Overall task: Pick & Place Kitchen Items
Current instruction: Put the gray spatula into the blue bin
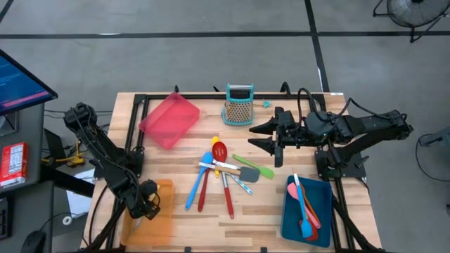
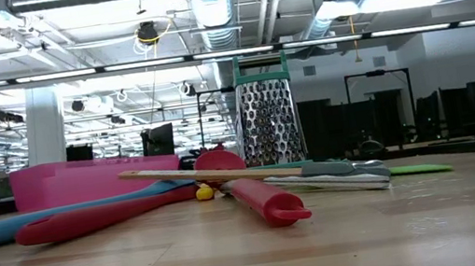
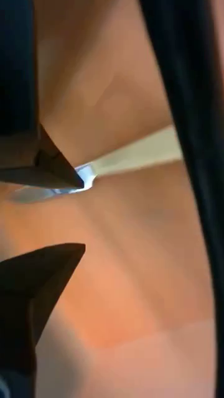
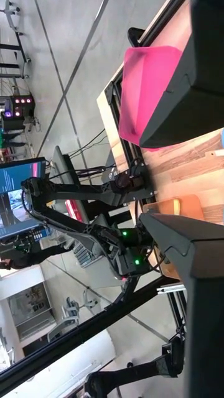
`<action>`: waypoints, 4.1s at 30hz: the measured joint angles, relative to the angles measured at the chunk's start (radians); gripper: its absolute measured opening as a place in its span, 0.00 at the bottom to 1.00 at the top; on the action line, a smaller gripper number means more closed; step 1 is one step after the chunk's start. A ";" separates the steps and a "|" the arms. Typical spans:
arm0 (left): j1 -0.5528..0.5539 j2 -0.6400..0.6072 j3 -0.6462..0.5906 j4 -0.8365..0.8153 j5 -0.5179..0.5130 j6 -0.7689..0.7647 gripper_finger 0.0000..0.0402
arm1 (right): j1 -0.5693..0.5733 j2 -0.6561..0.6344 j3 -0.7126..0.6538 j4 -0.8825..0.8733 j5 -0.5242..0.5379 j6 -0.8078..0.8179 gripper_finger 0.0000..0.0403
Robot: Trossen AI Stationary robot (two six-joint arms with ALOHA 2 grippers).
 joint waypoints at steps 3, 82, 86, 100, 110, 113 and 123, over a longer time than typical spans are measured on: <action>0.000 -0.049 0.003 0.018 0.032 0.002 0.40 | 0.000 0.000 0.000 0.000 0.000 0.000 0.45; 0.883 0.227 0.246 0.379 -0.244 1.843 0.61 | 0.034 -0.033 -0.001 -0.001 0.003 0.078 0.45; 0.882 0.259 0.246 0.422 -0.263 1.904 0.61 | 0.034 -0.033 -0.001 -0.021 0.003 0.078 0.45; 0.882 0.387 0.246 0.432 -0.262 1.941 0.61 | 0.034 -0.033 -0.001 -0.052 0.003 0.078 0.45; 0.875 0.447 0.246 0.431 -0.262 1.948 0.59 | 0.034 -0.033 0.000 -0.060 0.003 0.078 0.45; 0.870 0.456 0.245 0.430 -0.263 1.946 0.55 | 0.034 -0.033 0.000 -0.060 0.002 0.078 0.45; 0.868 0.455 0.245 0.421 -0.289 1.948 0.37 | 0.034 -0.033 0.000 -0.060 0.002 0.078 0.45</action>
